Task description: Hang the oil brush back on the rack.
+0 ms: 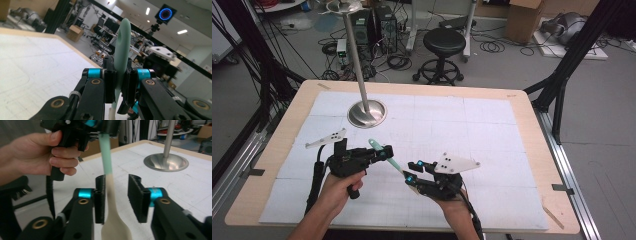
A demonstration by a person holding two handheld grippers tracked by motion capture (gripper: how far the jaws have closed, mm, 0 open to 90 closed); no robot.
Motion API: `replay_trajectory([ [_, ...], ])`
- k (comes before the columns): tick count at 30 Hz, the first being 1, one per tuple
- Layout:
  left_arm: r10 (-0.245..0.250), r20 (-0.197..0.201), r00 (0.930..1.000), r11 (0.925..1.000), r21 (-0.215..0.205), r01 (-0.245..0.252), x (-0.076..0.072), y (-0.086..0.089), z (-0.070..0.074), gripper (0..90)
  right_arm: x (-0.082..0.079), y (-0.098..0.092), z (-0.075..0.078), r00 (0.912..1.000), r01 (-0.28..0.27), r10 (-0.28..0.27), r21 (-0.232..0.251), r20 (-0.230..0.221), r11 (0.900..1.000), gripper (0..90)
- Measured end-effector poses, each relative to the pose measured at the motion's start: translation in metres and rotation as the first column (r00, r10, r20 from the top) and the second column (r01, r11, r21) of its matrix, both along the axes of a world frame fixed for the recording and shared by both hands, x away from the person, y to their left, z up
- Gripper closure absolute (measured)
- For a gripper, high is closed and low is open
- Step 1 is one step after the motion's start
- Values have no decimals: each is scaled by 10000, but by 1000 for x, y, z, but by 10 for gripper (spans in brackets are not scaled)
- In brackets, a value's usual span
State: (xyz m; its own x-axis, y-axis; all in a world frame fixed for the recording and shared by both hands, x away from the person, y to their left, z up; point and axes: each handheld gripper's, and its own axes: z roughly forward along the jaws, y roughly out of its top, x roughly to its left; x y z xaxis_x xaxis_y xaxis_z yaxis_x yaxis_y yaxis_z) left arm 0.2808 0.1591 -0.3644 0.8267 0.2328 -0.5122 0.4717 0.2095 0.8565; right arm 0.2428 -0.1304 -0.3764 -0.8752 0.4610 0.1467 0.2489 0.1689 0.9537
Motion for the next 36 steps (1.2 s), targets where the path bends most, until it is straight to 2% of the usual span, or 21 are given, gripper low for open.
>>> replay_trajectory([
  [3, -393, 485, 9980, 9989, 264, 381, -1, 0, 8, 826, 4, -8, 1, 9985, -416, 425, 263, -350, 9988, 583],
  [5, -700, 761, 9946, 9966, 496, 663, -2, -1, 12, 827, 7, -9, 2, 9954, -759, 768, 186, -564, 9969, 560],
  [9, -1371, 1384, 9808, 9892, 705, 1283, -6, -4, 18, 827, 9, -5, 2, 9816, -1711, 1715, 125, -844, 9852, 572],
  [12, -1702, 1700, 9706, 9840, 824, 1581, -9, -5, 22, 826, 7, 0, 2, 9679, -2369, 2364, 40, -852, 9715, 667],
  [15, -1678, 1873, 9679, 9844, 844, 1543, -10, -5, 24, 824, 5, 3, 1, 9575, -2770, 2761, 16, -839, 9609, 824],
  [16, -1550, 1884, 9698, 9869, 740, 1434, -11, -6, 24, 817, 4, 4, 2, 9571, -2801, 2797, 51, -762, 9600, 834],
  [17, -1123, 1862, 9761, 9926, 658, 1016, -12, -7, 24, 711, 4, 5, 2, 9575, -2783, 2786, 139, -752, 9604, 837],
  [18, -940, 1812, 9789, 9944, 649, 835, -12, -8, 24, 527, 4, 5, 1, 9582, -2728, 2751, 384, -786, 9613, 841],
  [19, -956, 1857, 9779, 9942, 667, 846, -13, -9, 24, 504, 4, 5, 1, 9593, -2693, 2728, 544, -735, 9615, 842],
  [20, -927, 1986, 9757, 9941, 742, 793, -14, -10, 23, 512, 5, 4, 1, 9623, -2585, 2631, 696, -682, 9635, 842],
  [22, -855, 1971, 9766, 9948, 711, 728, -16, -12, 23, 510, 6, 3, 2, 9691, -2317, 2382, 947, -636, 9682, 843],
  [26, -644, 1886, 9799, 9976, 381, 582, -13, -13, 23, 557, 7, 2, 2, 9745, -2107, 2164, 900, -592, 9734, 843],
  [28, -563, 1764, 9827, 9982, 297, 519, -12, -12, 22, 588, 7, 2, 1, 9757, -2051, 2114, 1000, -569, 9736, 842],
  [31, -488, 1757, 9832, 9988, 51, 486, -11, -12, 23, 639, 7, 2, 0, 9777, -1948, 2021, 1123, -575, 9744, 842],
  [36, -510, 1789, 9825, 9987, 42, 511, -11, -12, 23, 725, 7, 3, -1, 9784, -1903, 1982, 1203, -579, 9743, 842],
])
